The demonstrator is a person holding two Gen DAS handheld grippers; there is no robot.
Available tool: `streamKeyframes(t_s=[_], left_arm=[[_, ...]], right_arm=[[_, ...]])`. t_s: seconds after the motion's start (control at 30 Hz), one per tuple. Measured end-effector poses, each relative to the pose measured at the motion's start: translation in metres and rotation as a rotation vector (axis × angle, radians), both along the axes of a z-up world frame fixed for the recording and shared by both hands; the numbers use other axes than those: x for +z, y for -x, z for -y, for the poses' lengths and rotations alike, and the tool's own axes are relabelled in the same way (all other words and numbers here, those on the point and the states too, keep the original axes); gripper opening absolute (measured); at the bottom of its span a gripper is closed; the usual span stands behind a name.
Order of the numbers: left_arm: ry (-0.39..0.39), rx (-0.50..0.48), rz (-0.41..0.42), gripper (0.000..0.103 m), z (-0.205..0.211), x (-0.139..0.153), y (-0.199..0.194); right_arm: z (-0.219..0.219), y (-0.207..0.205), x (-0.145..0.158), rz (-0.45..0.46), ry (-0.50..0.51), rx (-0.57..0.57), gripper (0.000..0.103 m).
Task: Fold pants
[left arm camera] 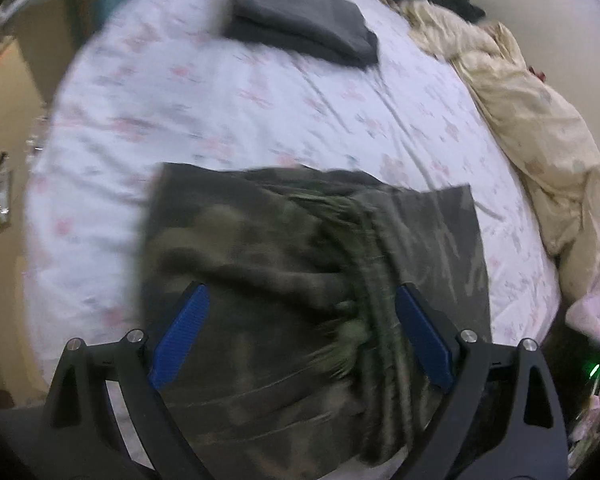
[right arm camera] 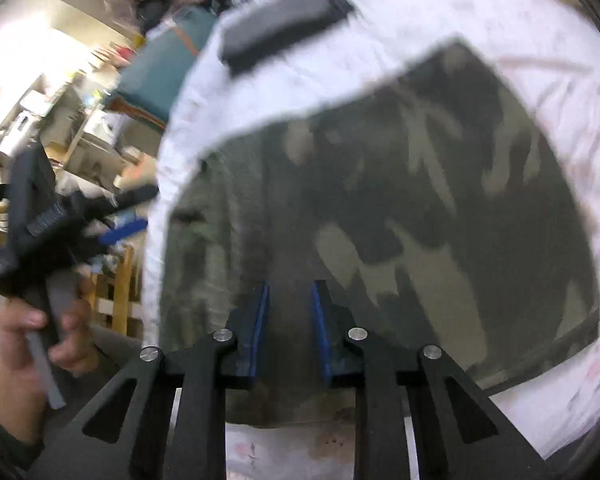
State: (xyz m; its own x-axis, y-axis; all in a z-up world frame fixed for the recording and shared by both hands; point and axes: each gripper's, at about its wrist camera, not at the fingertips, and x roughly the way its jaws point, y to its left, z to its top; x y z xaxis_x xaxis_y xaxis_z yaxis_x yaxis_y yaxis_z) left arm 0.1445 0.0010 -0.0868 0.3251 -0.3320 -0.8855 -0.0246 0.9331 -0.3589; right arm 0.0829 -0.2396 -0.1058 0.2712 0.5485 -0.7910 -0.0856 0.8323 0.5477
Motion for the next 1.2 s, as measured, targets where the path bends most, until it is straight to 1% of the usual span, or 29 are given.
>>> streamKeyframes(t_s=[0.03,0.07,0.13,0.2,0.27,0.3,0.37,0.4,0.43,0.47,0.5,0.53,0.57,0.6,0.67,0.7,0.73,0.77,0.8,0.83,0.87,0.9,0.97,1.0,1.03,1.07,1.13,1.17,1.2], left_arm=[[0.023,-0.026,-0.018,0.091,0.011,-0.006,-0.008],[0.037,-0.067,-0.035,0.088,0.026,-0.014,-0.018],[0.014,-0.117,-0.038,0.070,0.046,-0.022,-0.031],[-0.023,-0.150,-0.003,0.028,0.060,-0.025,-0.038],[-0.044,-0.174,0.036,0.017,0.065,-0.021,-0.038],[-0.047,-0.181,0.059,0.013,0.067,-0.016,-0.036],[0.001,-0.190,0.114,0.012,0.064,0.001,-0.034],[0.003,-0.182,0.151,0.012,0.062,0.011,-0.033],[-0.018,-0.170,0.172,0.012,0.060,0.016,-0.033],[-0.049,-0.160,0.158,0.014,0.059,0.015,-0.035],[-0.079,-0.153,0.105,0.022,0.058,0.005,-0.039],[-0.107,-0.144,0.053,0.025,0.055,-0.005,-0.043],[-0.139,-0.124,0.010,0.038,0.051,-0.016,-0.045],[-0.152,-0.099,-0.002,0.050,0.048,-0.020,-0.045],[-0.143,-0.048,0.008,0.057,0.040,-0.016,-0.041],[-0.142,-0.041,0.026,0.057,0.037,-0.009,-0.038],[-0.156,-0.035,0.063,0.057,0.036,0.001,-0.034],[-0.179,-0.031,0.119,0.057,0.037,0.013,-0.027],[-0.191,-0.042,0.174,0.057,0.041,0.023,-0.019],[-0.183,-0.075,0.222,0.057,0.047,0.031,-0.010],[-0.165,-0.107,0.235,0.057,0.051,0.033,-0.011],[-0.138,-0.155,0.238,0.057,0.059,0.033,-0.009],[-0.106,-0.229,0.203,0.057,0.073,0.021,-0.007],[-0.118,-0.255,0.177,0.057,0.080,0.012,-0.007],[-0.148,-0.272,0.147,0.057,0.084,0.002,-0.007],[-0.194,-0.291,0.114,0.055,0.089,-0.010,-0.009],[-0.266,-0.323,0.092,0.055,0.094,-0.025,-0.010],[-0.274,-0.332,0.092,0.055,0.095,-0.029,-0.008],[-0.273,-0.336,0.090,0.055,0.095,-0.030,-0.009]], right_arm=[[-0.007,-0.001,-0.005,-0.023,0.016,0.027,0.023],[-0.014,0.000,-0.008,-0.032,0.041,0.053,0.023],[-0.022,0.001,-0.009,-0.021,0.068,0.076,0.024],[-0.025,0.000,-0.009,-0.023,0.055,0.077,0.024],[-0.021,-0.001,-0.010,-0.030,0.026,0.065,0.024],[-0.017,0.001,-0.012,-0.036,0.004,0.062,0.024],[-0.013,0.007,-0.014,-0.043,-0.039,0.064,0.024],[-0.014,0.008,-0.013,-0.040,-0.056,0.068,0.024],[-0.014,0.007,-0.011,-0.039,-0.076,0.075,0.024],[-0.014,0.007,-0.010,-0.037,-0.091,0.087,0.024],[-0.018,0.008,-0.010,-0.034,-0.083,0.103,0.024],[-0.020,0.012,-0.011,-0.041,-0.067,0.119,0.024],[-0.024,0.011,-0.015,-0.056,-0.058,0.133,0.024],[-0.026,0.011,-0.018,-0.072,-0.058,0.137,0.024],[-0.019,0.007,-0.013,-0.075,-0.082,0.114,0.024],[-0.012,0.005,-0.006,-0.058,-0.093,0.088,0.024],[-0.002,0.000,0.002,-0.030,-0.100,0.050,0.024],[0.017,-0.007,0.015,0.015,-0.093,-0.018,0.024],[0.031,-0.014,0.023,0.042,-0.077,-0.066,0.024],[0.047,-0.023,0.030,0.067,-0.047,-0.120,0.024],[0.062,-0.035,0.034,0.084,-0.007,-0.170,0.024],[0.076,-0.049,0.035,0.092,0.032,-0.206,0.024],[0.097,-0.076,0.030,0.091,0.073,-0.241,0.022],[0.103,-0.091,0.023,0.083,0.106,-0.250,0.023],[0.109,-0.098,0.017,0.075,0.129,-0.251,0.022],[0.111,-0.113,0.007,0.066,0.156,-0.246,0.022],[0.107,-0.132,-0.010,0.059,0.211,-0.228,0.022],[0.104,-0.143,-0.023,0.048,0.255,-0.214,0.022],[0.109,-0.149,-0.033,0.041,0.274,-0.212,0.022]])
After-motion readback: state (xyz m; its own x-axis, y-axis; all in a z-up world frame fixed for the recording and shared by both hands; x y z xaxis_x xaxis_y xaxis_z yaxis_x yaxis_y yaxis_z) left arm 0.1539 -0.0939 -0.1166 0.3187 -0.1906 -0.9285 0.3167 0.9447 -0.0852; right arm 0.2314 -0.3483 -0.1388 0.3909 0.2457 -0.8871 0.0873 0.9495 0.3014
